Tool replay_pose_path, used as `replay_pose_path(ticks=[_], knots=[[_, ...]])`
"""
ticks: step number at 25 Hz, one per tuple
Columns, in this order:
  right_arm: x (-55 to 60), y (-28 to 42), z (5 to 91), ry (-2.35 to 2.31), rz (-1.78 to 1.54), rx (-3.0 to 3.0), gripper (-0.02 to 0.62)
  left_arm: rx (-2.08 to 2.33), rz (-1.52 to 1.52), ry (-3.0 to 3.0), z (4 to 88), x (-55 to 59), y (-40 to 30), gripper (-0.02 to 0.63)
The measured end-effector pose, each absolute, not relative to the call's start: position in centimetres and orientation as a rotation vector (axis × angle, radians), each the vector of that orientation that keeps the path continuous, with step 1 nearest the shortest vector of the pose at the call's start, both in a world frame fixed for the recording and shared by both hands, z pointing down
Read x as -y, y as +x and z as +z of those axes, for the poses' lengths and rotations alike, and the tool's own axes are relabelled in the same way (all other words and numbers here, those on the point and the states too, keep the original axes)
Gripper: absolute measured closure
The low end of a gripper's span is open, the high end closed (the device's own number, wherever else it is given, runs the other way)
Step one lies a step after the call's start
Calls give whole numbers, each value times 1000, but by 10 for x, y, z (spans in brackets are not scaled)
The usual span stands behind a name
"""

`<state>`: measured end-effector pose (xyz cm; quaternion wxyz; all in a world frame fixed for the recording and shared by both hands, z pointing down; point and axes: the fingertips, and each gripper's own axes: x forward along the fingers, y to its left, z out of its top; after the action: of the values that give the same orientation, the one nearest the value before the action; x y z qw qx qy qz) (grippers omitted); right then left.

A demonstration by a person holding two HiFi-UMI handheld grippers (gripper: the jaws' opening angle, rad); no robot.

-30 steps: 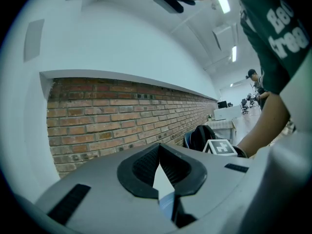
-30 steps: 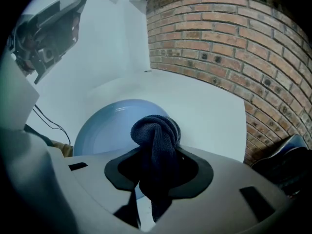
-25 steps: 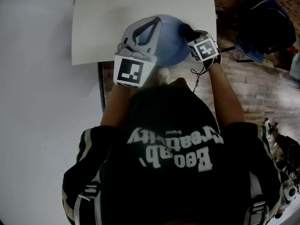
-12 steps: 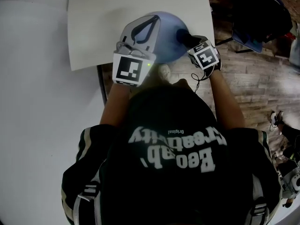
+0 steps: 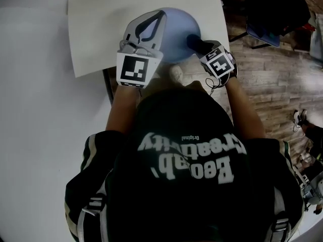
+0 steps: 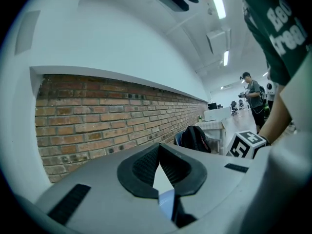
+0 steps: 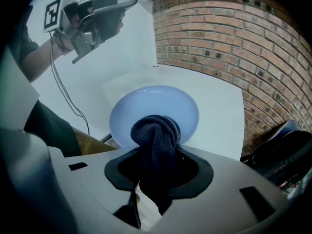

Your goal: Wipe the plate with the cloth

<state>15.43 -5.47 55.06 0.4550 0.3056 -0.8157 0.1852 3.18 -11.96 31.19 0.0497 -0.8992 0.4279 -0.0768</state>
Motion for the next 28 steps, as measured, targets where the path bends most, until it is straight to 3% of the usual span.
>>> replay_pose_path(ticks=[28], knots=[[8, 68, 549, 825, 541, 1973, 465, -1158, -175, -2858, 307, 111, -24, 603]])
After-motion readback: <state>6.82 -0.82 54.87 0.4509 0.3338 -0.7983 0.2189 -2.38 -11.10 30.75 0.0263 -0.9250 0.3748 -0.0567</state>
